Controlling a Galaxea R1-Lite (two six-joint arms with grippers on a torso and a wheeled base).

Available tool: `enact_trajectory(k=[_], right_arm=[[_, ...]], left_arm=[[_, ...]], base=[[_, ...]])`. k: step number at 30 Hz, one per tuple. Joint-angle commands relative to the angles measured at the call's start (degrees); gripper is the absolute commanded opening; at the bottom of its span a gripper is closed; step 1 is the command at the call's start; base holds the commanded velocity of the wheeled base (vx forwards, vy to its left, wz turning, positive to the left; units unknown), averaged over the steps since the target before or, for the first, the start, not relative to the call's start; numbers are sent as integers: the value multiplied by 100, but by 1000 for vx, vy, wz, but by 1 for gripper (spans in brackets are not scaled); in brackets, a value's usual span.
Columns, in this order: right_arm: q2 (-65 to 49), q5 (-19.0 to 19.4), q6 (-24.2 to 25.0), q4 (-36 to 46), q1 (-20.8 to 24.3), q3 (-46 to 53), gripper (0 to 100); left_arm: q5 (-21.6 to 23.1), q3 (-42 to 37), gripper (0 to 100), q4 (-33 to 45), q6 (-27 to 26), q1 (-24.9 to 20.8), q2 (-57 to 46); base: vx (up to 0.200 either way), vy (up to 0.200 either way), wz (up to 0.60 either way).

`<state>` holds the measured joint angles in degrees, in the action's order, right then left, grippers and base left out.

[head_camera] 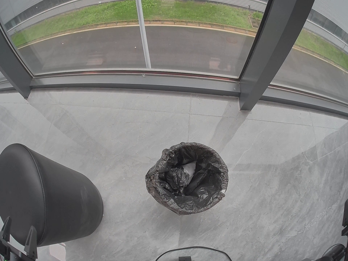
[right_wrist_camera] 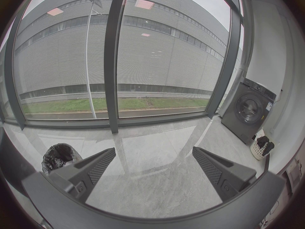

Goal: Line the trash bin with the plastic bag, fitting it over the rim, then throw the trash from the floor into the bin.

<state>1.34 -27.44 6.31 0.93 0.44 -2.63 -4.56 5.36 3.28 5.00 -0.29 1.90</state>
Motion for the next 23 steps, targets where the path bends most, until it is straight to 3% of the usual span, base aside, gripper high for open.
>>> enact_trajectory(k=[1, 4, 5, 7, 8, 10, 15, 17, 20, 21, 22, 23], right_arm=[[-134, 283, -130, -22, -9, 88, 100], [-134, 626, -227, -31, -9, 96, 100], [-134, 1136, -262, -49, -9, 114, 100], [-134, 1566, -262, -49, -9, 114, 100], [-134, 1566, -262, -49, -9, 114, 100], [-134, 2120, -280, -14, -9, 105, 100], [-134, 2656, -508, 4, -9, 211, 100], [-134, 2700, -526, -40, -9, 237, 100], [-134, 2683, -456, -40, -18, 237, 100], [-134, 2683, -456, -40, -18, 237, 100], [-134, 2683, -447, -40, -26, 246, 100], [-134, 2683, -456, -40, -26, 246, 100]], left_arm=[[25, -317, 100, -82, -227, 12, -190], [43, -317, 100, -73, -271, 12, -190], [52, -325, 100, -82, -289, 12, -181], [140, -325, 100, -73, -306, 12, -190], [140, -325, 100, -73, -306, 12, -190], [623, -325, 100, -82, -500, 12, -190], [1423, -317, 100, -73, -544, 12, -190], [1396, -317, 100, -82, -491, 12, -190], [746, -325, 100, -99, -271, 12, -190], [746, -325, 100, -99, -271, 12, -190], [157, -448, 100, -152, -315, 20, -190], [16, -510, 100, -222, -280, 20, -181]], base=[[0, 0, 0], [0, 0, 0], [0, 0, 0], [0, 0, 0], [0, 0, 0], [0, 0, 0], [0, 0, 0], [0, 0, 0], [0, 0, 0], [0, 0, 0], [0, 0, 0], [0, 0, 0]])
